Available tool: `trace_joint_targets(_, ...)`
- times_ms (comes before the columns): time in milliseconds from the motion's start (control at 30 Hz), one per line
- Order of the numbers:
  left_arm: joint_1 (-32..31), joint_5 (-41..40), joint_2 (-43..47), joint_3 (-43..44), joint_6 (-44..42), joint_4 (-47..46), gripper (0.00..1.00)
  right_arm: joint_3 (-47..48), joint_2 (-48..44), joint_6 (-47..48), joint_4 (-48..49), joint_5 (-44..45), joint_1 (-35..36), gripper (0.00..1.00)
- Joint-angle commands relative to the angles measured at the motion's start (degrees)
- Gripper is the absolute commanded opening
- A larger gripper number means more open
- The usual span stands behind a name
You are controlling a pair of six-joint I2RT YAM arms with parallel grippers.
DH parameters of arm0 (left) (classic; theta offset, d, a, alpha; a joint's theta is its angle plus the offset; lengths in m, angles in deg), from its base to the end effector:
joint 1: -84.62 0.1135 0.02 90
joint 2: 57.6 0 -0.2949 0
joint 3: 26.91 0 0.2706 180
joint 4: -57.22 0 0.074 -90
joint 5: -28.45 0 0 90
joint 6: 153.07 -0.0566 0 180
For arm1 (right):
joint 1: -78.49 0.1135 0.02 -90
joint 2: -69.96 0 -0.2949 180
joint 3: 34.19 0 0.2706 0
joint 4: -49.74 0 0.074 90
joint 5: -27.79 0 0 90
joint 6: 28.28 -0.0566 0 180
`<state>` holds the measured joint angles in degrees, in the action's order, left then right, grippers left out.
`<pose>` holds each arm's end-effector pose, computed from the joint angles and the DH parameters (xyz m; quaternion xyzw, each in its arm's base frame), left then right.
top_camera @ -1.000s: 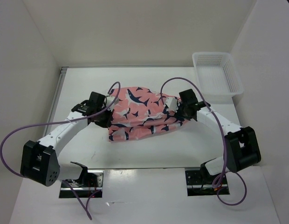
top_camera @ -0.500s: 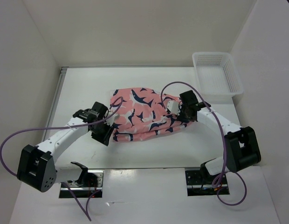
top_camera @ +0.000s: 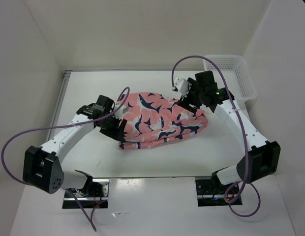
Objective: Fold and stack the shorts
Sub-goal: Fold the shorts
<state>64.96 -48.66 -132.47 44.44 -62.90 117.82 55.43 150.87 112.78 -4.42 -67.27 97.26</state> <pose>0.2495 -0.1026 0.2653 0.1887 0.9502 -0.1461 0.2004 0.3131 0.1117 0.3528 -0.5429 0.7485 -0.0661 0.3751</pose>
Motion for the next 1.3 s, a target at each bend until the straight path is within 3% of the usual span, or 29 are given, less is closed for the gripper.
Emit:
trace_joint_targets(0,0.1,2.9,-3.4,-0.1,-0.2,-5.8,0.71,-0.1,1.6,-4.5,-5.0,-7.6,1.9,0.89)
trace_joint_targets(100,-0.5,1.4,-6.9,3.2,-0.2,-14.0,0.73,-0.1,5.5,-10.5,1.2,-7.1,6.1,0.78)
trace_joint_targets(133,-0.5,0.7,-9.5,4.2,-0.2,-17.6,0.73,-0.1,6.6,-13.2,3.8,-4.7,8.5,0.61)
trace_joint_targets(233,-1.0,1.7,-14.3,7.0,-0.2,-20.9,0.73,-2.0,11.5,-16.7,9.9,-1.6,10.8,0.37)
trace_joint_targets(300,-2.3,2.2,-15.8,7.5,-0.2,-20.9,0.72,-4.9,13.4,-16.7,11.2,-0.1,10.9,0.3)
trace_joint_targets(467,-8.6,0.9,-14.1,-2.8,-0.2,-18.2,0.71,-18.1,11.7,-8.6,10.7,2.4,12.9,0.12)
trace_joint_targets(533,-9.2,0.9,-13.4,-5.2,-0.2,-17.5,0.7,-20.9,10.4,-7.0,10.1,2.4,13.7,0.09)
trace_joint_targets(867,-9.3,-4.5,-13.4,-12.0,-0.2,-18.0,0.7,-27.4,9.7,-1.7,12.4,6.7,14.9,0.03)
trace_joint_targets(1033,-9.3,-6.4,-12.1,-9.2,-0.2,-15.8,0.68,-16.2,10.3,-9.2,11.7,5.6,14.9,0.01)
trace_joint_targets(1200,-9.3,-3.9,-7.2,-0.6,-0.2,-7.7,0.67,-0.1,9.2,-24.9,8.2,-4.7,8.5,0.19)
trace_joint_targets(1267,-9.3,0.2,-4.5,3.9,-0.2,-6.3,0.67,3.6,9.7,-31.8,8.2,-8.5,1.7,0.37)
